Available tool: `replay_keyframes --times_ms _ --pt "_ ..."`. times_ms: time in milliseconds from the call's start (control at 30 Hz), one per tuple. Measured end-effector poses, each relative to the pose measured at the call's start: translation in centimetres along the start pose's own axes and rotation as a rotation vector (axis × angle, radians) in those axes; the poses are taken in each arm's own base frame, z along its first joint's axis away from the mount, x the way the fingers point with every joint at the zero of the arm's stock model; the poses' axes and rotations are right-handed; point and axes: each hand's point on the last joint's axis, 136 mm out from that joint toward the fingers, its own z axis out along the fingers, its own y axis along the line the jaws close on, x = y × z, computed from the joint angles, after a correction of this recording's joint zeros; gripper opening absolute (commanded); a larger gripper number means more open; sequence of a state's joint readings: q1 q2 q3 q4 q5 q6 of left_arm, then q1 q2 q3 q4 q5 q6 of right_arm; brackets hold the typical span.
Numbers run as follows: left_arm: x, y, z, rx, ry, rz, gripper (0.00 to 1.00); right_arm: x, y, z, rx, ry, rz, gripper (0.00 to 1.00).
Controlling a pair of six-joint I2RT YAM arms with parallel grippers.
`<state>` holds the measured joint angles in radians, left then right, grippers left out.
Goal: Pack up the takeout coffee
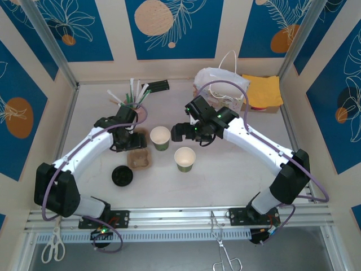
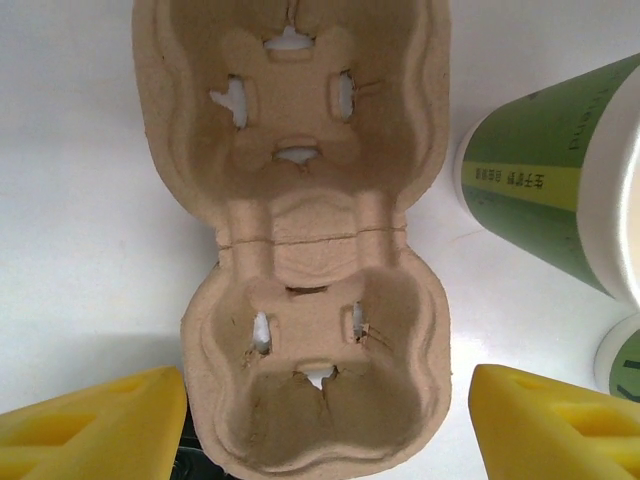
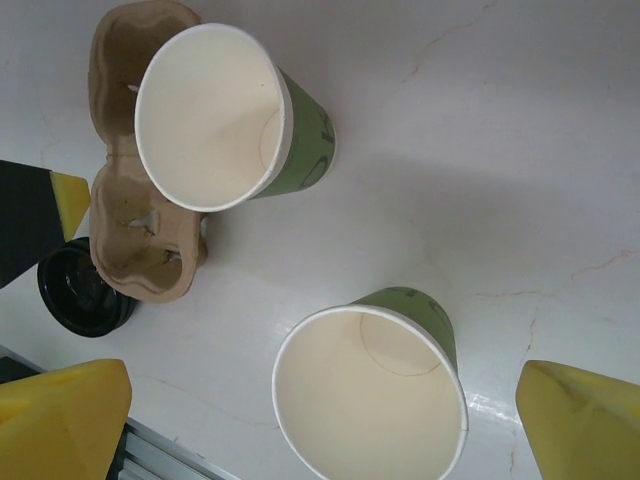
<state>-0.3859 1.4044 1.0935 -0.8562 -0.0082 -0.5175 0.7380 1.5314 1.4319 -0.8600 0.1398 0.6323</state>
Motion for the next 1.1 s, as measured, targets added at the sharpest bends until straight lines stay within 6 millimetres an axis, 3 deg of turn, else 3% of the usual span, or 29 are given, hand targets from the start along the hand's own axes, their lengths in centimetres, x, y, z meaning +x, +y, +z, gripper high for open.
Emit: replay_keyframes --times_ms 167,633,900,1100 --pt "0.8 0.8 0.0 -0.032 0.017 -0.027 0.65 0.0 0.3 0.0 -0.016 0.000 -0.005 0.99" --pt "7.3 7.1 -1.2 -0.195 0.046 -0.263 0.46 0.1 1.2 0.6 -0.053 0.020 -0.022 0.99" --pt "11.1 9.3 0.4 -0.268 0.112 -0.375 0.45 0.5 1.7 1.1 -0.067 0.038 -0.030 0.99" --pt "11.6 10.0 0.5 -0.297 0.113 -0.407 0.43 0.4 1.8 1.1 -0.069 0.036 -0.030 0.99"
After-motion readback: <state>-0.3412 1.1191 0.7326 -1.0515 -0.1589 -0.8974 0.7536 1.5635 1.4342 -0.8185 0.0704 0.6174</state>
